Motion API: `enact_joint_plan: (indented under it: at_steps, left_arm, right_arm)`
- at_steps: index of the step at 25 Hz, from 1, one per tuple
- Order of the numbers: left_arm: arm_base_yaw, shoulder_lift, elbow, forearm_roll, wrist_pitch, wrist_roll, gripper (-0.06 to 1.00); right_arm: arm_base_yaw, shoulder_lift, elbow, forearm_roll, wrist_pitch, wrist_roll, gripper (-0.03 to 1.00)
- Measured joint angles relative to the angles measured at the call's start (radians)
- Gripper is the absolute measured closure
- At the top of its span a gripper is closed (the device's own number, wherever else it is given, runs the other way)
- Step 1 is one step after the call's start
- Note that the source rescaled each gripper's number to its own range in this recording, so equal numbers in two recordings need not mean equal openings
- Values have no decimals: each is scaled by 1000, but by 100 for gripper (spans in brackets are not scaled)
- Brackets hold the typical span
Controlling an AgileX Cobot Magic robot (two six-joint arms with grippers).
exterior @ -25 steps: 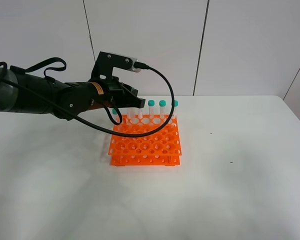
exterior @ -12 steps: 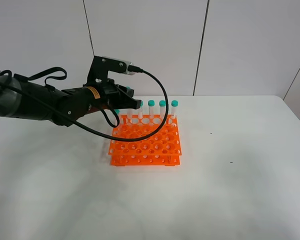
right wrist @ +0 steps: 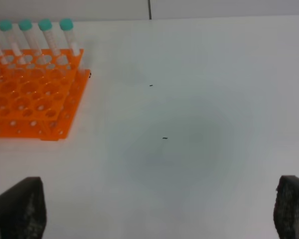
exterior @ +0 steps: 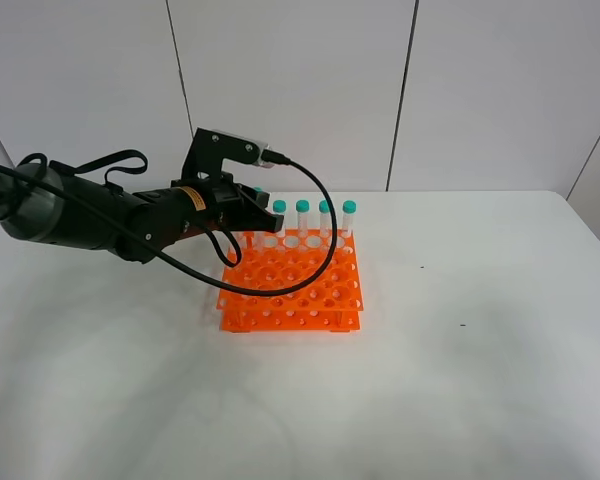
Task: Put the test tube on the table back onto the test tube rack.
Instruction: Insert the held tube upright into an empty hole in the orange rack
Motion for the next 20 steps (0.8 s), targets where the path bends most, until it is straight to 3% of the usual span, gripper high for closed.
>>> enact_joint_plan:
  at_steps: [20]
  left_arm:
    - [14, 72, 0, -1, -48, 3, 94]
  right_arm:
    - [0, 0, 0, 3, 0, 0, -3]
